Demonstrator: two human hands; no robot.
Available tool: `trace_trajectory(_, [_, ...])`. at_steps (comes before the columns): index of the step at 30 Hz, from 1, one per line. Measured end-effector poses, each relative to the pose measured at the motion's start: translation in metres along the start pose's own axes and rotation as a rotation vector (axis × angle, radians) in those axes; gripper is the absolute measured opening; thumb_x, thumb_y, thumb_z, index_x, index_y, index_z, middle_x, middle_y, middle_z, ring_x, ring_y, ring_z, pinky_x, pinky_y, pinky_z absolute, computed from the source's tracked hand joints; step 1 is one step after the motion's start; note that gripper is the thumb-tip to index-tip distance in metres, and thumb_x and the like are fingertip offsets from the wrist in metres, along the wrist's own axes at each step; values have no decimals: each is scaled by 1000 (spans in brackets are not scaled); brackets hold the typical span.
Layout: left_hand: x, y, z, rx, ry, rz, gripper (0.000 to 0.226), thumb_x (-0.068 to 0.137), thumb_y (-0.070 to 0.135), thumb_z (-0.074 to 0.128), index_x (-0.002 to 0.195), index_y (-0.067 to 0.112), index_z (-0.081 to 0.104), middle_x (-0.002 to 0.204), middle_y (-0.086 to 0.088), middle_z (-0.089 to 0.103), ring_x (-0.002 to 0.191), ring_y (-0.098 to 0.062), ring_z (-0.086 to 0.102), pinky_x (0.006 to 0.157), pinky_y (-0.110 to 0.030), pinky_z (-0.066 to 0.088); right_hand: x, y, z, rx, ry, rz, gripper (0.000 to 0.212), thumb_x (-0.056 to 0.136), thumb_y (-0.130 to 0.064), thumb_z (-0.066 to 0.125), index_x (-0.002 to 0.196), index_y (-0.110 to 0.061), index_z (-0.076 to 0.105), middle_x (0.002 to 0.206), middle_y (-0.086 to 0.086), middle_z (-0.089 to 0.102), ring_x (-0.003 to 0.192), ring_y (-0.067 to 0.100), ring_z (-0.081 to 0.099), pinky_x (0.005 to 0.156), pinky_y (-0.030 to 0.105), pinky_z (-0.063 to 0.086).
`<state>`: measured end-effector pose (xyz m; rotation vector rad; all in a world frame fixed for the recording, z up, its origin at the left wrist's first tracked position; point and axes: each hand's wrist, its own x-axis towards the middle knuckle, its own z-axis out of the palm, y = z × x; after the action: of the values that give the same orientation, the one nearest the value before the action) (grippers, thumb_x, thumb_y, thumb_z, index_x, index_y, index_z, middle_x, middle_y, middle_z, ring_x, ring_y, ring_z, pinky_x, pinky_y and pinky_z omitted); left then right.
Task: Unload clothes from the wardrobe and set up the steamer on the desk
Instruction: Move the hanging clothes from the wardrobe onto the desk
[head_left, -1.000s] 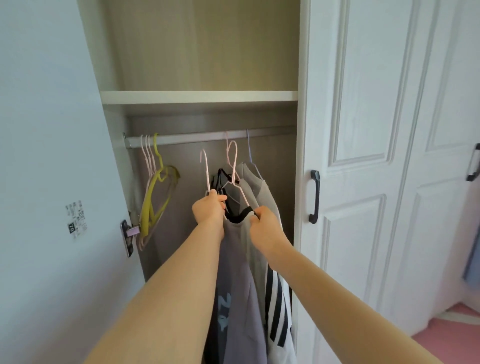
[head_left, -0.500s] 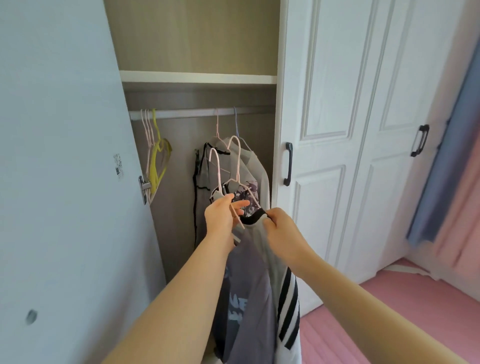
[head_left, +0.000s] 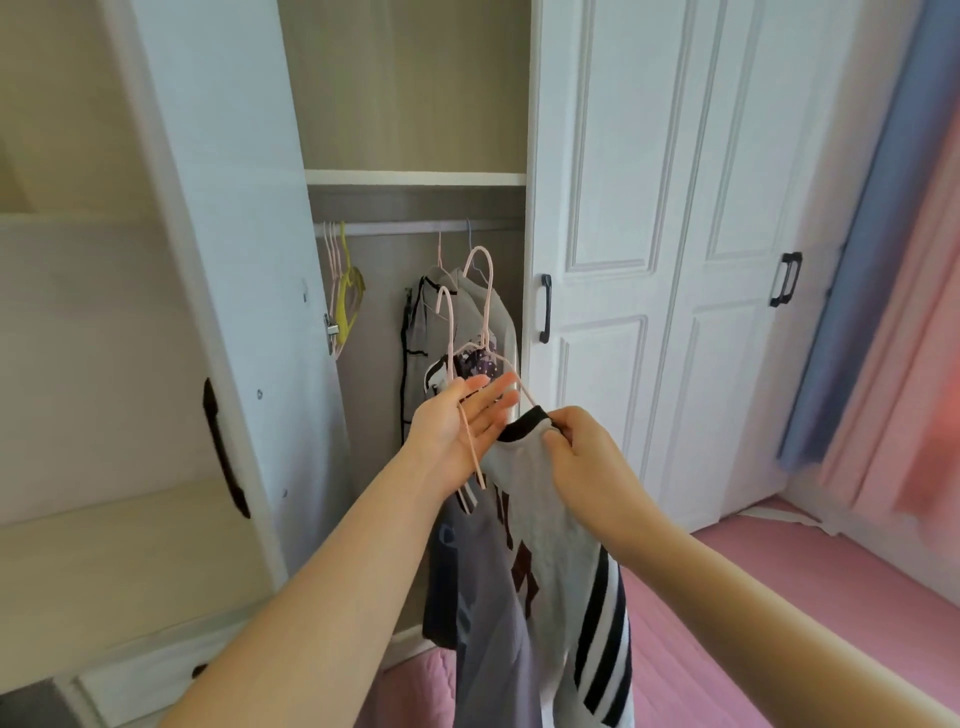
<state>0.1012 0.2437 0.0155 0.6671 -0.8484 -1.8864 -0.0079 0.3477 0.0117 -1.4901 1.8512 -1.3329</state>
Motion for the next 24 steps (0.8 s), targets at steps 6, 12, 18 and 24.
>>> trace_trajectory(6, [-70,-9,16,-140,27,54,28,103,16,33,120,2,50,118,-18,65,108,-33,63,100,-41,47,-71,-13,-19,-41,-24,-49,19,100,-19,33,108,-19,51,88,-3,58,64,8,51,40,8,34])
trace_trajectory(12, [-127,-21,20,-58,58,107,26,102,15,38,115,1,55,120,-16,64,107,-33,64,99,-41,48,-122,-27,-39,-80,-67,-84,19,100,-17,34,107,-19,51,87,-7,56,68,4,52,45,8,39])
trace_trajectory(18, [-178,-29,15,126,56,212,22,101,20,41,114,10,57,115,-8,69,99,-28,69,91,-42,53,-166,-37,-52,-101,-148,-115,22,96,-14,37,101,-19,58,89,-1,63,74,13,57,57,22,43])
trace_trajectory(24, [-236,-33,3,305,97,393,20,101,24,42,114,17,56,110,-3,72,94,-24,71,84,-39,56,-194,-42,-60,-28,-276,-157,19,94,-12,45,93,-19,63,91,15,66,74,23,57,71,40,47])
